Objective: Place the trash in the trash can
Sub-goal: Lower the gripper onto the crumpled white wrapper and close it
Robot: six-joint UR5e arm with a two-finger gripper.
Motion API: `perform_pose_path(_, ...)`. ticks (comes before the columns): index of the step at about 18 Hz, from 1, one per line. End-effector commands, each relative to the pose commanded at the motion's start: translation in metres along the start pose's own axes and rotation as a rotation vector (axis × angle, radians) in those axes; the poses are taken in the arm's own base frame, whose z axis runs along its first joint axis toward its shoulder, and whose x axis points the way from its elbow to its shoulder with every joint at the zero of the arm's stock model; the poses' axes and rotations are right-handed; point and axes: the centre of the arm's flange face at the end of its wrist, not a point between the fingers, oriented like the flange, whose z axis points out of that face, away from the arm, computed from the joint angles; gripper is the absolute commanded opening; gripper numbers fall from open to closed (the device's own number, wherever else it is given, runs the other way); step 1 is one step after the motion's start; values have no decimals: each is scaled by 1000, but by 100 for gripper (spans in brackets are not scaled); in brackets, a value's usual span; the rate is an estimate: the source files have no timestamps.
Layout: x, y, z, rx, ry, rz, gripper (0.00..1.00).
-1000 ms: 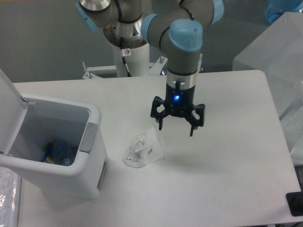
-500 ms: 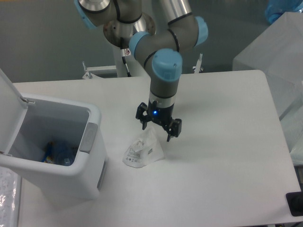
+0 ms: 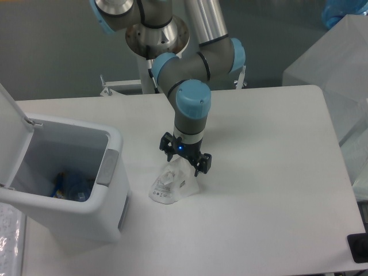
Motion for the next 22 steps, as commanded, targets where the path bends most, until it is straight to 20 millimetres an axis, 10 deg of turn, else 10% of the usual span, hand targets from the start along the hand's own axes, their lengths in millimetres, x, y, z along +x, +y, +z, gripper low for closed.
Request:
perform_pose_path(8, -3, -2, -1, 3, -5, -6, 16)
perform_pose_path(17, -7, -4, -9, 10, -18, -7, 0)
perform_pose_path(22, -50, -33, -78, 119, -139, -139, 0)
